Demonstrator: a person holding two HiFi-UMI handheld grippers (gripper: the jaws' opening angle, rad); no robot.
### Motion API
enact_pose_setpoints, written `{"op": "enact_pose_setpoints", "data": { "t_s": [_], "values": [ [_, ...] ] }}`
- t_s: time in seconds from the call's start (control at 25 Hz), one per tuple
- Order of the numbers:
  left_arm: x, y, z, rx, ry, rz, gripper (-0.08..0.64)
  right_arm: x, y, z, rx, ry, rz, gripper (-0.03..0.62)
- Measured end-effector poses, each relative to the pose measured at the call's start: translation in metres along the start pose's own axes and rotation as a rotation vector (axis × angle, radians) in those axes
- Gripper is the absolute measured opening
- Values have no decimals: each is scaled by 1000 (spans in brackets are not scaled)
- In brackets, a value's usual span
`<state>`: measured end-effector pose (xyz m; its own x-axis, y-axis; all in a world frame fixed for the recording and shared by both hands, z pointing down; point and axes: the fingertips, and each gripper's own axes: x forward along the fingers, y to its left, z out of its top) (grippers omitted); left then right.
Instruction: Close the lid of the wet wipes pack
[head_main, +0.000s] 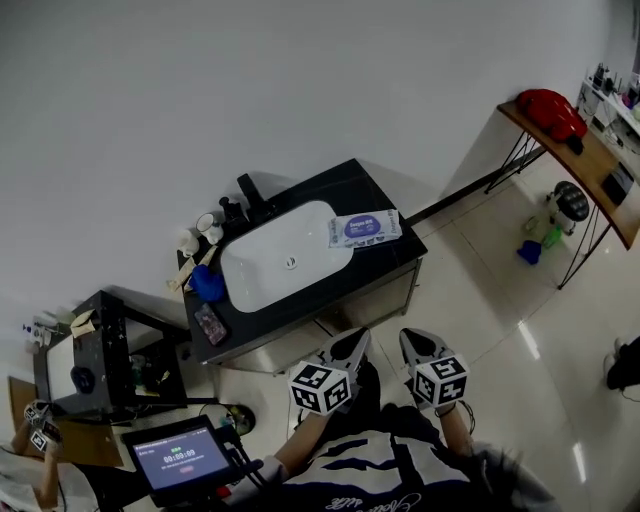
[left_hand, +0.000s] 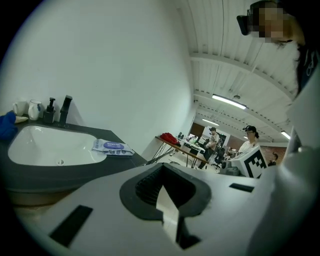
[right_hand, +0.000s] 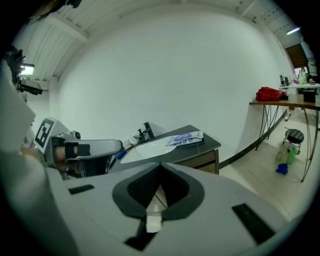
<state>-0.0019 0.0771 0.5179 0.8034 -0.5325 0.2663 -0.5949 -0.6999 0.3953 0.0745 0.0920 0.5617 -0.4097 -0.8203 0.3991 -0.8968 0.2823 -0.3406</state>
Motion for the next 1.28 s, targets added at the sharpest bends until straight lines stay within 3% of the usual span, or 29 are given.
{"op": "enact_pose_setpoints", "data": {
  "t_s": [0.24, 0.68, 1.28],
  "values": [
    [-39, -44, -32, 45, 34, 13, 0, -44, 31, -28, 8, -6, 39, -5],
    [-56, -57, -33, 42, 7, -1, 0, -63, 55, -21, 20, -52, 57, -5],
    [-127, -12, -35, 30, 14, 26, 0, -30, 135, -27, 17, -28, 92, -5]
  ]
}}
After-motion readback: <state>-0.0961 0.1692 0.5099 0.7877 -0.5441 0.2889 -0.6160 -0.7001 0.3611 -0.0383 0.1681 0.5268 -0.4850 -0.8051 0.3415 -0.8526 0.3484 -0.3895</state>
